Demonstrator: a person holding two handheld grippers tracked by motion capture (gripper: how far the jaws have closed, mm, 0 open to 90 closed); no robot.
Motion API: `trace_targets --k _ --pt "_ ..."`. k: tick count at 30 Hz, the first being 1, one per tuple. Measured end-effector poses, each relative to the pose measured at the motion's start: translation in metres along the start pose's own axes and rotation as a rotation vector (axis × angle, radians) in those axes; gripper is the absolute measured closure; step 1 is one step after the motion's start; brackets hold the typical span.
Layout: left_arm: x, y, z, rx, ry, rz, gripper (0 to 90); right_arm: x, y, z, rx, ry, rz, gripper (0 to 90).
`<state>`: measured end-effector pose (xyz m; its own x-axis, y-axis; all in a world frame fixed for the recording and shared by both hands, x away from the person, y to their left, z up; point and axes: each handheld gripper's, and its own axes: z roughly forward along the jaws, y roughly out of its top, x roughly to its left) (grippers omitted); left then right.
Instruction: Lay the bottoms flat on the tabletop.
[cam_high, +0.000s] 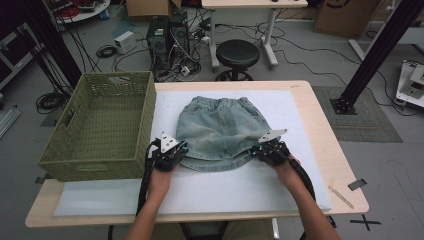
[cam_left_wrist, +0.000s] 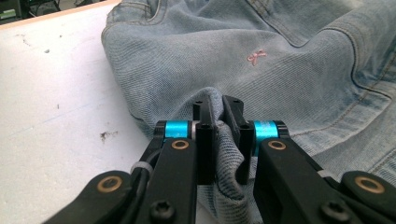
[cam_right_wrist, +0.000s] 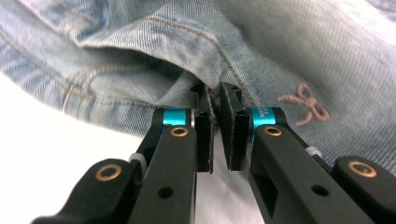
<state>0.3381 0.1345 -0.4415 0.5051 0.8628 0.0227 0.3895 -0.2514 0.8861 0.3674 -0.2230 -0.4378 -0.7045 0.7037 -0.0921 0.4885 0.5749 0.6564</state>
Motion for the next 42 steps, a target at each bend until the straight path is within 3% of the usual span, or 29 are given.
trace_targets --k 9,11,13,14,15,17,19,21,23,26,32,35,39,42 --pt "-0.005 0.000 -0.003 -0.002 -0.015 0.013 83.2 0.005 -0.025 -0.033 0.063 0.022 0.003 86.1" --pt "-0.005 0.000 -0.005 -0.009 -0.011 0.013 83.2 0.008 -0.025 -0.035 0.050 0.073 0.005 85.2" --pt "-0.005 0.001 -0.009 -0.031 -0.001 0.011 83.2 0.008 -0.024 -0.037 -0.006 0.123 0.024 79.9" --pt "-0.004 0.002 -0.011 -0.039 0.009 0.013 83.2 0.006 -0.023 -0.040 -0.047 0.130 0.043 73.0" --pt "-0.004 0.002 -0.013 -0.044 0.017 0.014 83.3 0.003 -0.022 -0.044 -0.100 0.110 0.068 70.4" --pt "-0.001 0.003 -0.016 -0.053 0.040 0.010 83.4 -0.002 -0.023 -0.051 -0.147 0.058 0.088 70.8" --pt "0.002 0.003 -0.018 -0.070 0.067 -0.001 83.7 -0.008 -0.025 -0.055 -0.135 -0.010 0.088 71.0" --pt "0.006 0.003 -0.021 -0.080 0.083 -0.009 83.9 -0.013 -0.030 -0.051 -0.089 -0.045 0.075 67.2" --pt "0.007 0.003 -0.021 -0.083 0.084 -0.021 84.0 -0.014 -0.034 -0.044 -0.053 -0.071 0.058 56.8" --pt "0.006 0.002 -0.020 -0.072 0.083 -0.009 84.0 -0.015 -0.036 -0.032 -0.065 -0.092 0.030 53.0" --pt "0.003 0.000 -0.016 -0.056 0.063 -0.004 83.8 -0.023 -0.019 -0.006 -0.037 -0.146 0.043 47.4" --pt "0.003 -0.001 -0.015 -0.053 0.057 0.000 83.7 -0.029 -0.012 0.000 -0.060 -0.135 0.089 47.3" --pt "0.002 -0.002 -0.014 -0.046 0.050 0.000 83.6 -0.034 -0.009 0.008 -0.048 -0.114 0.102 55.0" --pt "0.000 -0.003 -0.013 -0.043 0.046 0.003 83.6 -0.034 -0.008 0.009 -0.053 -0.089 0.094 71.9"
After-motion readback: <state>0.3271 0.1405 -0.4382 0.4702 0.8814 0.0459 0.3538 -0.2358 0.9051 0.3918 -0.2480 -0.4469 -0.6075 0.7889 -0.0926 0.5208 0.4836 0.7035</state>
